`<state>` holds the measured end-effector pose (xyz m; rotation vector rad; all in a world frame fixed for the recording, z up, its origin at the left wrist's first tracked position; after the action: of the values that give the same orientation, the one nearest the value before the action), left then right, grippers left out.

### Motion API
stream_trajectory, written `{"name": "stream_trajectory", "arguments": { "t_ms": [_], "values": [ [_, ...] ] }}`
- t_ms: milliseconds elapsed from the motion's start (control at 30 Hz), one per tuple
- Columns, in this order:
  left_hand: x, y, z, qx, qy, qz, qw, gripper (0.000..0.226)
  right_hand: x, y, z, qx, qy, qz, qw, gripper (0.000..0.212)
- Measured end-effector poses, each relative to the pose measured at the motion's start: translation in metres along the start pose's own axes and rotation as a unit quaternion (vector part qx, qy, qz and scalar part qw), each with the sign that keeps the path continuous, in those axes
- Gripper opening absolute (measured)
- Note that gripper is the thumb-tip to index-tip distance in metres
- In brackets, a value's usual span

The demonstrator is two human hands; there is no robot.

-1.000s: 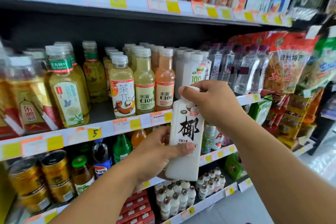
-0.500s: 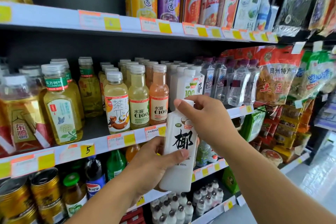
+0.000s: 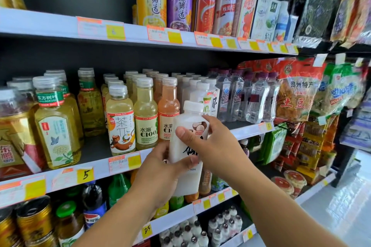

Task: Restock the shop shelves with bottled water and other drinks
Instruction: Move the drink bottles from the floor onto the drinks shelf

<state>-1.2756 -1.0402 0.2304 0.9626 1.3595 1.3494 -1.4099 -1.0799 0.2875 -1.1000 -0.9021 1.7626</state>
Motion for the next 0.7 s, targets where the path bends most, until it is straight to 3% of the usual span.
{"name": "stream_trajectory", "arguments": {
  "t_ms": [400,533,700],
  "values": [
    [-0.005,-0.001,-0.023,0.016,-0.009,-0.046,0.999,0.037,-0.002,0.040,0.000,0.040,0.011,-0.040,0.998,0.069],
    [-0.005,-0.004,-0.030,0.026,-0.006,-0.049,0.998,0.031,0.002,0.044,-0.002,0.016,-0.003,-0.028,0.999,0.046],
    [-0.010,-0.009,-0.036,0.020,0.001,-0.022,1.000,0.034,-0.003,0.057,0.003,0.016,0.016,-0.048,0.999,0.056]
  ]
}}
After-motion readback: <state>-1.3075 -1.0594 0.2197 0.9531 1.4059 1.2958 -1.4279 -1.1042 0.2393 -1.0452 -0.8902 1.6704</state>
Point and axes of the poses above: each hand's wrist, its own x-axis away from the middle knuckle, its own z-axis out of the back of the hand, y = z × x, the point moved 7 cm from there along -x, towards the middle knuckle, and after that the axes turned 3 degrees about -x, right-handed, at the moved point
